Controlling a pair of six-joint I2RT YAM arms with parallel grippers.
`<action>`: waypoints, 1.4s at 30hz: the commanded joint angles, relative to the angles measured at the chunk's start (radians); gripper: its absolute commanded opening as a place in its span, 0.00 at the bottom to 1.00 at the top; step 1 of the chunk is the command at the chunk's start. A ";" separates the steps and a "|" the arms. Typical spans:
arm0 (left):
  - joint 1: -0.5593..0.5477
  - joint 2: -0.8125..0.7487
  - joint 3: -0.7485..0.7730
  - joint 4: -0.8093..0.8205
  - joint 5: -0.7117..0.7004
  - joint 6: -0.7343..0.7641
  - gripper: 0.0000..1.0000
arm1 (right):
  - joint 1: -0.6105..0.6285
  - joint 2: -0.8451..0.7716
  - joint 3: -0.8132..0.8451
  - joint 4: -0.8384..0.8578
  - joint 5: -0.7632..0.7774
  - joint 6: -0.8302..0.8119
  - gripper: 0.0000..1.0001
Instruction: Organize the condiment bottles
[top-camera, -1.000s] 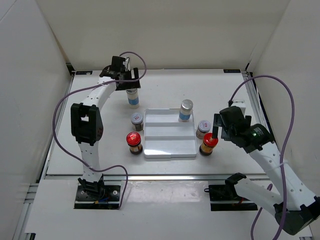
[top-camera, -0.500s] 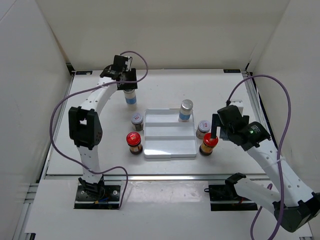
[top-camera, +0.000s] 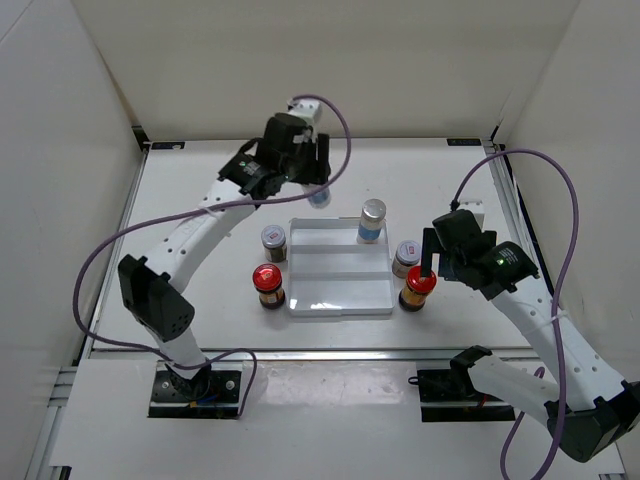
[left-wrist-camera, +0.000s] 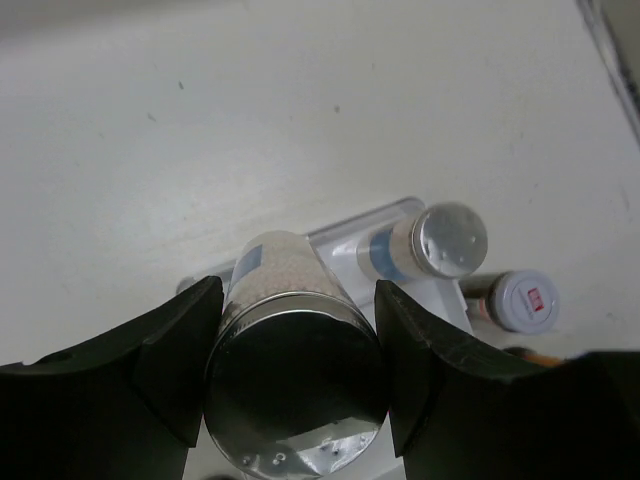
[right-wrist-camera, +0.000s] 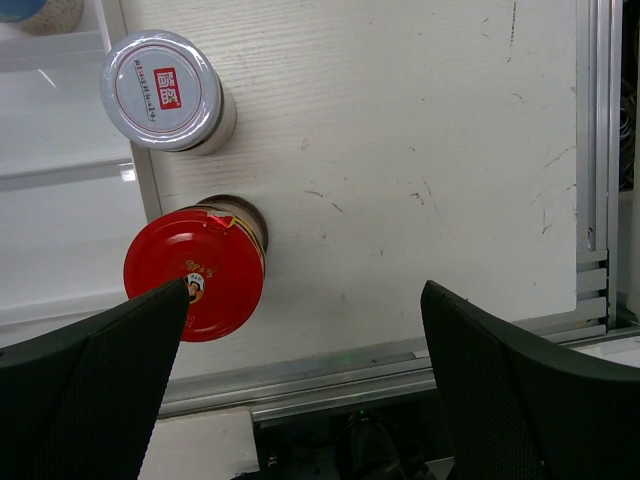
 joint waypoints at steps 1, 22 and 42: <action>-0.040 0.031 -0.069 -0.002 -0.062 -0.033 0.14 | -0.003 -0.004 -0.004 0.007 0.004 0.007 1.00; -0.050 0.128 -0.224 0.104 -0.151 -0.081 0.27 | 0.006 -0.013 -0.004 0.007 -0.006 0.007 1.00; 0.015 0.084 -0.151 0.070 -0.096 -0.035 1.00 | 0.006 0.058 0.008 0.066 -0.130 -0.040 1.00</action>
